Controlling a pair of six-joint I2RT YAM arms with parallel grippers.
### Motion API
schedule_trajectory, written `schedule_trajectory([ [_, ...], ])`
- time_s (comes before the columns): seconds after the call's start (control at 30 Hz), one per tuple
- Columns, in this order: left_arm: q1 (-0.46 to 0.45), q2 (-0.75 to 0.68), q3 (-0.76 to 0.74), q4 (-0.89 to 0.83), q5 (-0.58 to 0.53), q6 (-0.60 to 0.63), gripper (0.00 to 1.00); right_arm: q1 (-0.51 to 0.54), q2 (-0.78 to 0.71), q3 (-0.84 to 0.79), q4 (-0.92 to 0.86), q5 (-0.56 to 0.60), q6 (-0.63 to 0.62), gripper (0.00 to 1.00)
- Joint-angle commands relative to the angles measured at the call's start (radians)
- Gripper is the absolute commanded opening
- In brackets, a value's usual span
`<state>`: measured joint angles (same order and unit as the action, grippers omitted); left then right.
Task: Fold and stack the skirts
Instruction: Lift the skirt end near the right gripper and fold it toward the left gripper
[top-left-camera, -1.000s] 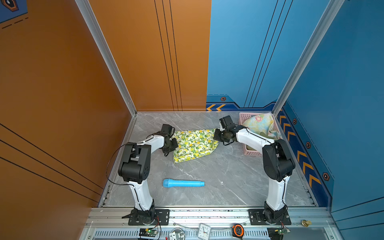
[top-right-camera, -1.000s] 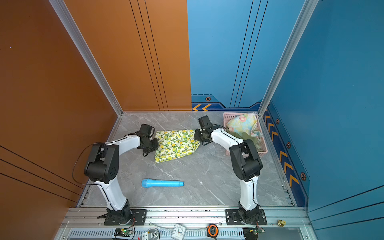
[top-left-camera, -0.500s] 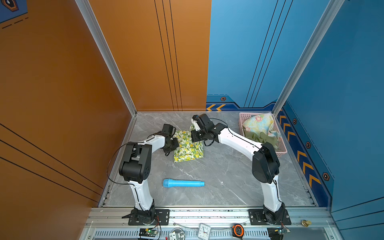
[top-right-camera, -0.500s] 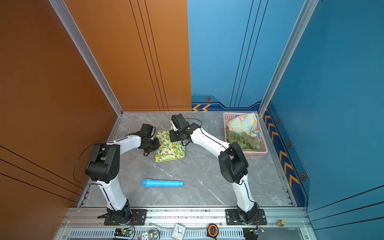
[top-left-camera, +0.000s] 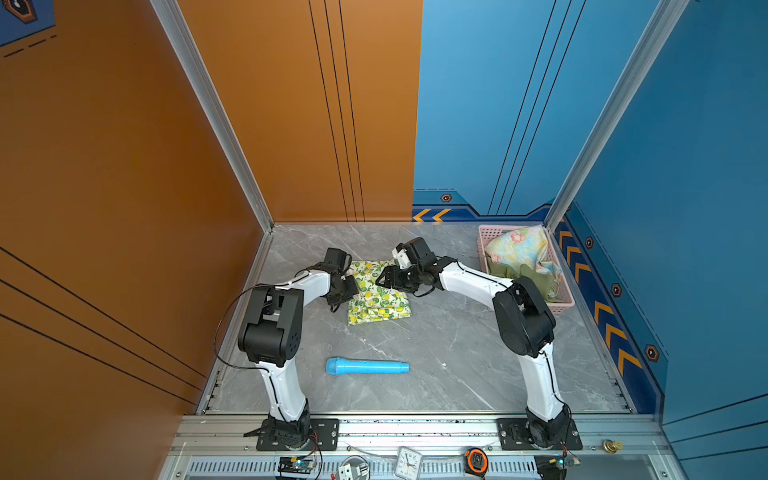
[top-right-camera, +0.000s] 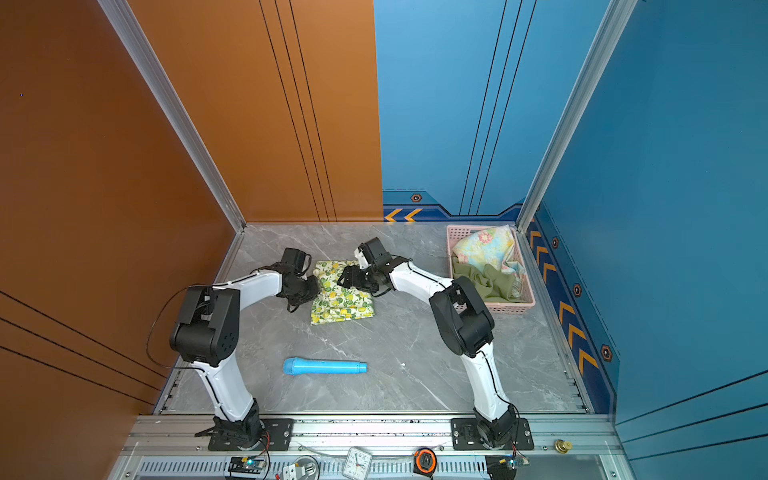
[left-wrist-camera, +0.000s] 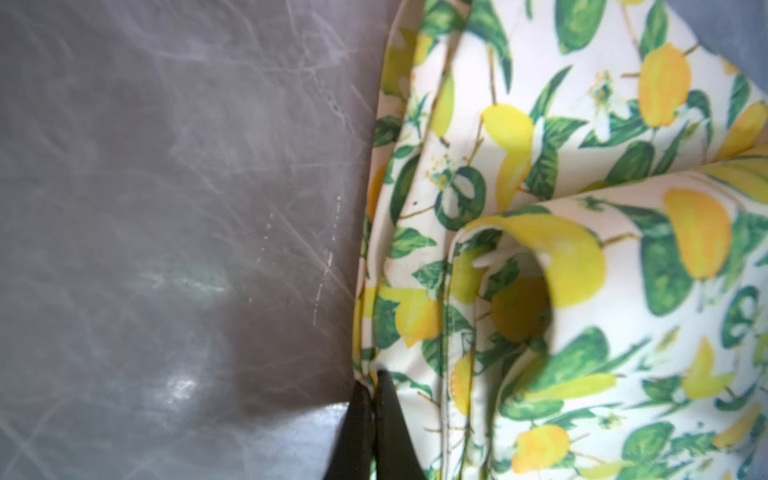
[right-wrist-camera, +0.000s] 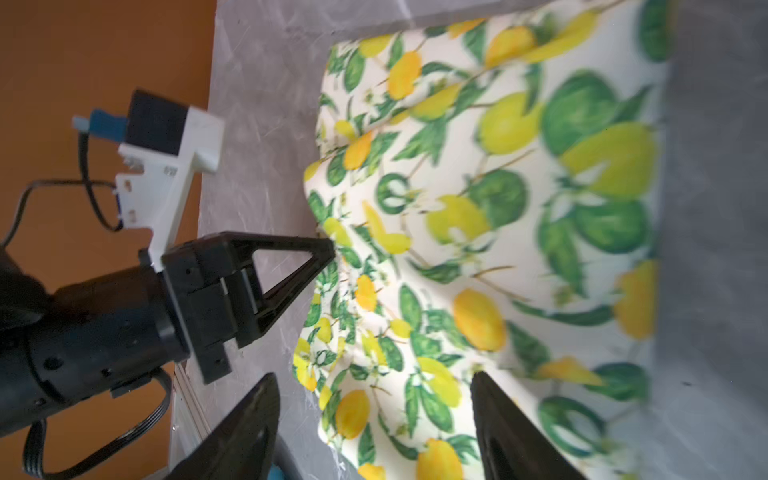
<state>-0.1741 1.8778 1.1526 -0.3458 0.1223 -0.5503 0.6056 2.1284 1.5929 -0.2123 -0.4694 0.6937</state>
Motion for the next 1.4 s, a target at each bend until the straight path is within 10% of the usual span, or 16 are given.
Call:
schedule_trajectory([
  [0.0,-0.028,0.042,-0.04,-0.058,0.004,-0.02,0.0,-0.037,-0.103,-0.059,0.064,0.034,0.072,0.73],
  [0.63,-0.146,0.016,-0.057,0.042,0.112,-0.115,0.17,0.084,-0.156,0.0,-0.337,0.525,-0.274,0.59],
  [1.37,-0.115,0.013,-0.204,0.28,0.225,-0.207,0.0,0.25,0.091,0.19,-0.402,0.698,-0.231,0.55],
])
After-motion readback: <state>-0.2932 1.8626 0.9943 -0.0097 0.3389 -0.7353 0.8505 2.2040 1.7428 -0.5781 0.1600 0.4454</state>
